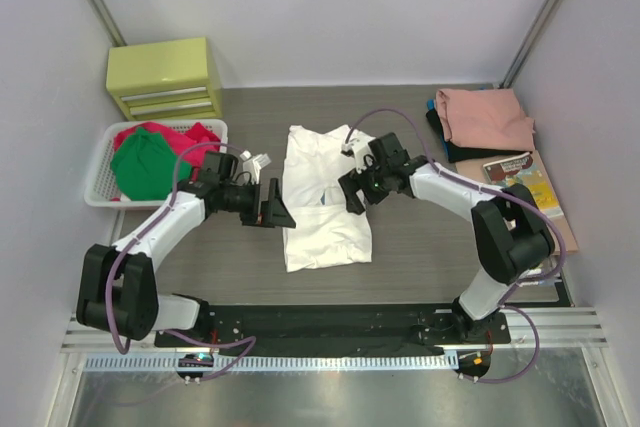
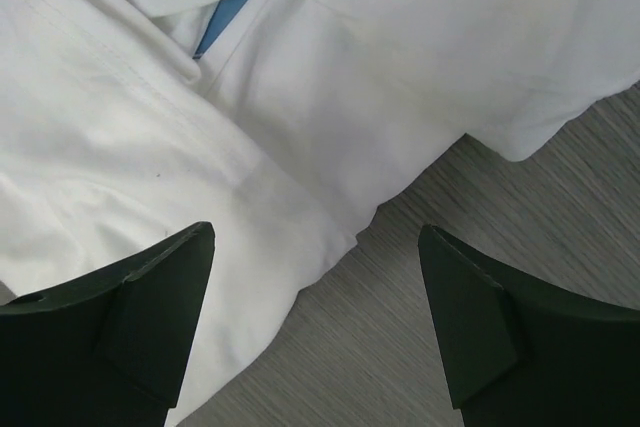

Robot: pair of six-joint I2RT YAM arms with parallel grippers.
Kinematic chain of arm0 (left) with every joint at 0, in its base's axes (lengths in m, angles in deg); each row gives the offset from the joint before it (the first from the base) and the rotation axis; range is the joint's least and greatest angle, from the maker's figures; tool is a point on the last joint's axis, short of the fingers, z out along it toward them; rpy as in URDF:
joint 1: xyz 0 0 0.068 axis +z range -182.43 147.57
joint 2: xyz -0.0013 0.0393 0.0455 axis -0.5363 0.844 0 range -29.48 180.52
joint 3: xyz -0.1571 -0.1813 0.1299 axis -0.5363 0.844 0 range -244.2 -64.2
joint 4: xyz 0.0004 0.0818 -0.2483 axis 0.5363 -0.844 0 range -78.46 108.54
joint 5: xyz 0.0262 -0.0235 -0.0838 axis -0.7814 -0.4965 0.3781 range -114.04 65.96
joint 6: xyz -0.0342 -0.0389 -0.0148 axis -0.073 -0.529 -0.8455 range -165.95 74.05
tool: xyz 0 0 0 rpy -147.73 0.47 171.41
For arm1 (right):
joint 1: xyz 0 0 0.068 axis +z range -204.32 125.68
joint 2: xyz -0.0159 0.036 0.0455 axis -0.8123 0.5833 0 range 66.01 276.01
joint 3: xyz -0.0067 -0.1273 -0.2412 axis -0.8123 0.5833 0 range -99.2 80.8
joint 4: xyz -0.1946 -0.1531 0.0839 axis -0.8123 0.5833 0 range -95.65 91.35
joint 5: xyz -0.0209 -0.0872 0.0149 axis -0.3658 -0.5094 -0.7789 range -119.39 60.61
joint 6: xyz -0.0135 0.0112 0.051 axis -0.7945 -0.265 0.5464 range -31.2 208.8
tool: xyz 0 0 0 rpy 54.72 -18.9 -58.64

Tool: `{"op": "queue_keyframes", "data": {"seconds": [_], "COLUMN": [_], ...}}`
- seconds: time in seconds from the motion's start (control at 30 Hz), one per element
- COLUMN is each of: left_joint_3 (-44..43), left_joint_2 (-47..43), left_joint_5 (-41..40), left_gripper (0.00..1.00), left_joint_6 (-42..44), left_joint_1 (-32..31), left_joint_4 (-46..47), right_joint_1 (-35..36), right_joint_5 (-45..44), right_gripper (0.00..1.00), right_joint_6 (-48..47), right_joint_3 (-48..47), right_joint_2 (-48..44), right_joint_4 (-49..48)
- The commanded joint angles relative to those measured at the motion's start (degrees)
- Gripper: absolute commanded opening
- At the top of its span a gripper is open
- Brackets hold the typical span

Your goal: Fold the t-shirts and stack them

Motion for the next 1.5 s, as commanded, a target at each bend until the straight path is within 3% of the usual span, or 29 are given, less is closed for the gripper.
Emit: {"op": "queue_keyframes", "data": {"seconds": [0.0,0.2,0.3,0.5,0.7,1.07,1.47], "left_joint_3": [1.47,4.55,6.13,2.80,4.11,0.16,-1.51], "left_joint_2": [-2.00,0.54,4.32,14.51,13.91,25.06,26.39], "left_joint_5": [-0.96,0.79,9.03,8.62,6.15,12.65,12.13], "left_gripper": [1.00,1.00,1.00,1.00,1.00,1.00,1.00], "left_joint_6": [-0.05,-4.96,-10.23,-9.46,-10.42,-11.74,-12.09], "left_joint_1": [-0.17,-0.09,0.70,2.63,4.04,4.13,2.73], "left_joint_4": [0.02,4.13,9.91,7.23,9.15,9.86,10.30], "right_joint_1": [-0.10,-0.10,-0.36,-3.35,-8.44,-8.80,-8.19], "right_joint_5": [0.35,7.72,17.38,20.29,24.42,31.02,34.11], "right_gripper": [0.89,0.93,1.00,1.00,1.00,1.00,1.00], "right_joint_6": [0.97,6.50,10.99,12.04,13.54,16.18,19.52], "right_joint_3": [1.55,6.82,10.33,12.89,18.07,19.83,18.16], "right_joint_2": [-8.73,-14.28,-13.50,-11.83,-10.25,-2.17,2.59], "right_joint_4": [2.80,6.24,4.32,0.09,-3.42,-9.40,-14.32]}}
